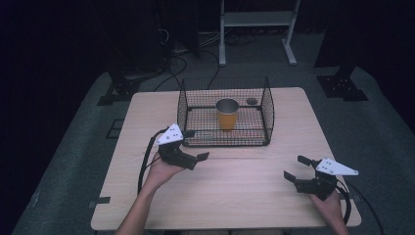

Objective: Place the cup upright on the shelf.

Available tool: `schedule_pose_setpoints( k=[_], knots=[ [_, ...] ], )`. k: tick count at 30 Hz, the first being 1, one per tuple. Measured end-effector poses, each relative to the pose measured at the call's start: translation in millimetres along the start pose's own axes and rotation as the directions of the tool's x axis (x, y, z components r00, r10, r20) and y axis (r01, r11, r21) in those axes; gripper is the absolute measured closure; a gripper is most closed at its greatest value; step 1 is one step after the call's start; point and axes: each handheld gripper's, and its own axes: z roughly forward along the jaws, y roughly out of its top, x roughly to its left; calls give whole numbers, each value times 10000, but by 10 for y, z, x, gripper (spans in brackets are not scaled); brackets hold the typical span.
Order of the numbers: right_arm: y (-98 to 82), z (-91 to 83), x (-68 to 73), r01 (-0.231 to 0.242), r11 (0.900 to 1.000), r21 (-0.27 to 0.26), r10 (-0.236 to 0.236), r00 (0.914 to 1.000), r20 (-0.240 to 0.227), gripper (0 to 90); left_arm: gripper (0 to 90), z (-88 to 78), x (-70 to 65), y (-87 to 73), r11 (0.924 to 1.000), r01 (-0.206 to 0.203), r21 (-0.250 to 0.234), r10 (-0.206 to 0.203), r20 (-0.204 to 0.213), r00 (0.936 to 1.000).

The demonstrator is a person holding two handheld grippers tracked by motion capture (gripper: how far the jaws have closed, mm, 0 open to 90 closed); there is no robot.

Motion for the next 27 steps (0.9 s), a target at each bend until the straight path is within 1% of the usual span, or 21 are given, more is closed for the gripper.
schedule_pose_setpoints(
  k=[2, 4, 8, 11, 12, 13, 15, 18, 20, 23, 25, 27],
  knots=[
    [0, -1, -1, -1, 10000, 3, 1, 10000, -6, 132, 34, -14, -14, -21, 10000, 5, 23, -5, -12, 10000],
    [0, -1, 0, -6, 10000, -5, 6, 10000, -5, 132, 34, -32, -34, -38, 10000, 60, -74, -60, 40, 10000],
    [-1, -1, -1, -22, 10000, -22, 22, 10000, 4, 132, 35, -62, -79, -61, 9998, 32, -180, -29, 118, 9999],
    [-1, -1, 0, -17, 10000, -19, 17, 10000, 10, 132, 35, -69, -100, -85, 9999, 3, -124, -2, 148, 9999],
    [-1, -1, 1, -8, 10000, -18, 8, 10000, 8, 132, 35, -70, -106, -93, 10000, 30, -22, -29, 173, 9998],
    [-1, -2, 2, -2, 10000, -14, 2, 10000, 15, 132, 34, -73, -110, -97, 10000, 10, 37, -10, 140, 9999],
    [-1, -2, 2, -4, 10000, -14, 4, 10000, 18, 132, 34, -83, -123, -120, 10000, 25, -43, -24, 150, 9999],
    [-1, -2, 2, -7, 10000, -16, 7, 10000, 17, 132, 35, -99, -134, -149, 10000, -9, -23, 9, 65, 10000],
    [-1, -2, 2, -8, 10000, -17, 8, 10000, 19, 132, 35, -114, -139, -164, 10000, 50, -68, -50, 68, 10000],
    [-1, -2, 3, -5, 10000, -18, 5, 10000, 19, 132, 34, -143, -159, -178, 10000, 6, -38, -6, -15, 10000],
    [-1, -2, 2, -8, 10000, -20, 8, 10000, 19, 132, 35, -166, -189, -187, 9998, -77, -161, 76, -102, 9999],
    [-1, -2, 2, -8, 10000, -22, 8, 10000, 17, 132, 35, -175, -206, -197, 9998, -100, -154, 98, -94, 9999]
  ],
)
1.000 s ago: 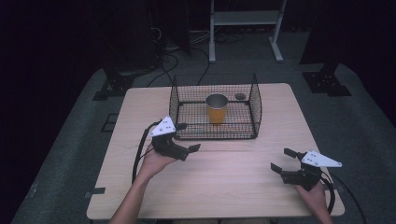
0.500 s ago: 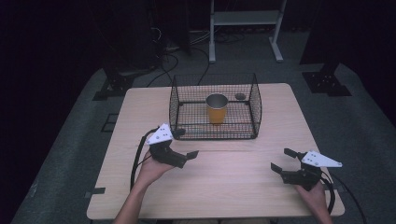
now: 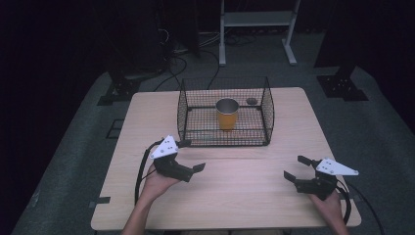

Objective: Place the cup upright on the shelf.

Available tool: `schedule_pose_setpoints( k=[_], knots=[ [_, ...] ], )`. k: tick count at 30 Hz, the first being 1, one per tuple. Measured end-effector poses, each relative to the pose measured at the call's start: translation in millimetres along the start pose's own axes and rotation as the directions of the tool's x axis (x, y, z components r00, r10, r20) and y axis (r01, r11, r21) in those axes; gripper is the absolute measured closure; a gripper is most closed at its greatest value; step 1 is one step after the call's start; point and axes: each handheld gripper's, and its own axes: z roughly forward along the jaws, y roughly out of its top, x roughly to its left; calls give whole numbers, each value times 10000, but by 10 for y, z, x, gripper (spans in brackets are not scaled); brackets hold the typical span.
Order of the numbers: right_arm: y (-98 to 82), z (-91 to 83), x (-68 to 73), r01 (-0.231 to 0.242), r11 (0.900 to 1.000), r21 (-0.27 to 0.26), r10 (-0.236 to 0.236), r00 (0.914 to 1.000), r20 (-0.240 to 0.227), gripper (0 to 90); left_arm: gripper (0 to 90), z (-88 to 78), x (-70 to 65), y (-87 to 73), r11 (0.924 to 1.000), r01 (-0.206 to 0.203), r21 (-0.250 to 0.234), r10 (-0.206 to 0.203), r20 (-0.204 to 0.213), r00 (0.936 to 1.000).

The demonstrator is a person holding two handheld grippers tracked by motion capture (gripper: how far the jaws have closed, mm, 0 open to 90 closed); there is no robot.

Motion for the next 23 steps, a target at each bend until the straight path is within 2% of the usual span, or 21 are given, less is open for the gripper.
schedule_pose_setpoints(
  k=[7, 10, 15, 23],
  knots=[
    [-1, -1, 1, 0, 10000, -9, 0, 10000, -2, 132, 36, -37, -50, -47, 9999, -24, -124, 23, -106, 9999],
    [-1, -2, -1, -27, 10000, -14, 27, 10000, -1, 132, 35, -55, -74, -60, 9999, -102, -11, 102, -160, 9998],
    [-2, -4, -1, -22, 10000, -29, 22, 10000, -19, 132, 36, -88, -120, -106, 9998, -87, -179, 83, -237, 9997],
    [-2, -5, 4, 59, 10000, -35, -59, 10000, -67, 132, 36, -102, -154, -227, 9995, -43, 301, 54, -387, 9992]
  ],
)
